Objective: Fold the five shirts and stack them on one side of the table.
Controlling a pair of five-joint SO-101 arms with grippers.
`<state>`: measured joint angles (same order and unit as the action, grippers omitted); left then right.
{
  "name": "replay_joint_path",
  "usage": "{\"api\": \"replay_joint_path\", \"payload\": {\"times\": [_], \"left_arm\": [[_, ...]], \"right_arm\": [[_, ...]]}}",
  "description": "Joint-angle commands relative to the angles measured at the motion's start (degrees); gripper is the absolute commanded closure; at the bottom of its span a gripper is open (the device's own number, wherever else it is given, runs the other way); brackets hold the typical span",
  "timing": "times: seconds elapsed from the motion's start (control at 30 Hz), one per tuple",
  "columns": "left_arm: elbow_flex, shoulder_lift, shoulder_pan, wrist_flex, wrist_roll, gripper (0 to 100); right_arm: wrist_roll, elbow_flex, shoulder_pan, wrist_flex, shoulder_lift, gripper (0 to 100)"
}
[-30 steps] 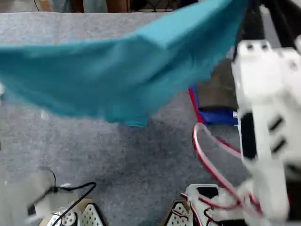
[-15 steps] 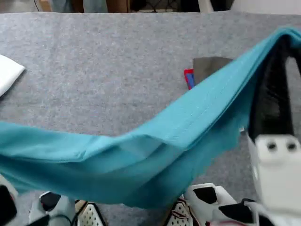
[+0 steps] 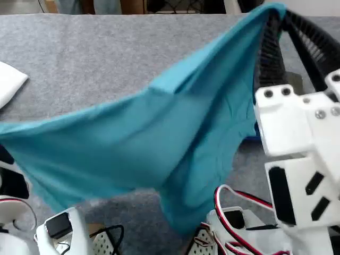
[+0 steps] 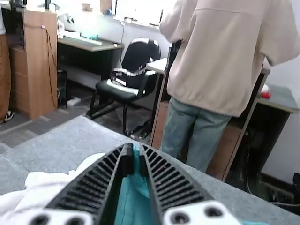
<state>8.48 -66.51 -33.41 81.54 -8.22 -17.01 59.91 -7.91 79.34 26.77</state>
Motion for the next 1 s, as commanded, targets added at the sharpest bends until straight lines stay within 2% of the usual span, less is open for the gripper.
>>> {"api": "replay_joint_path", "payload": {"times": [0.0, 0.17, 0.23, 0.4, 0.47, 0.7, 0.83, 0.9, 0.97], "left_arm": [[-2.2, -4.1, -0.6, -5.3, 0.6, 97], [-2.2, -6.2, -0.7, -5.4, 0.8, 97], [-1.4, -6.8, -0.7, -5.4, 2.9, 97], [3.3, -7.1, -0.7, -5.3, 3.8, 97], [4.8, -7.1, -0.7, -5.0, 3.9, 97], [12.5, -7.7, -0.7, 8.4, 3.5, 97], [6.8, -7.9, -0.6, 9.6, 3.4, 97], [0.3, -7.6, -0.2, 7.2, 3.4, 97], [-8.1, -7.6, -0.2, 1.6, 3.4, 97]], "right_arm": [[-1.8, -0.3, -0.7, -6.4, 0.3, 98.4], [-1.9, -0.2, -1.4, -12.8, 0.5, 98.4], [-2.1, -0.1, -4.1, -13.5, 0.7, 98.4], [-8.6, -0.6, -12.9, -12.7, 3.0, 98.4], [-9.2, -0.6, -13.6, -12.6, 3.8, 98.4], [-9.5, -0.7, -13.6, -6.7, 6.0, 98.4], [-9.1, -0.7, -13.8, -0.4, 3.7, 98.4], [-9.1, -0.7, -13.8, 1.6, 1.3, 98.4], [-9.1, -1.7, -13.7, 2.5, -2.3, 98.4]]}}
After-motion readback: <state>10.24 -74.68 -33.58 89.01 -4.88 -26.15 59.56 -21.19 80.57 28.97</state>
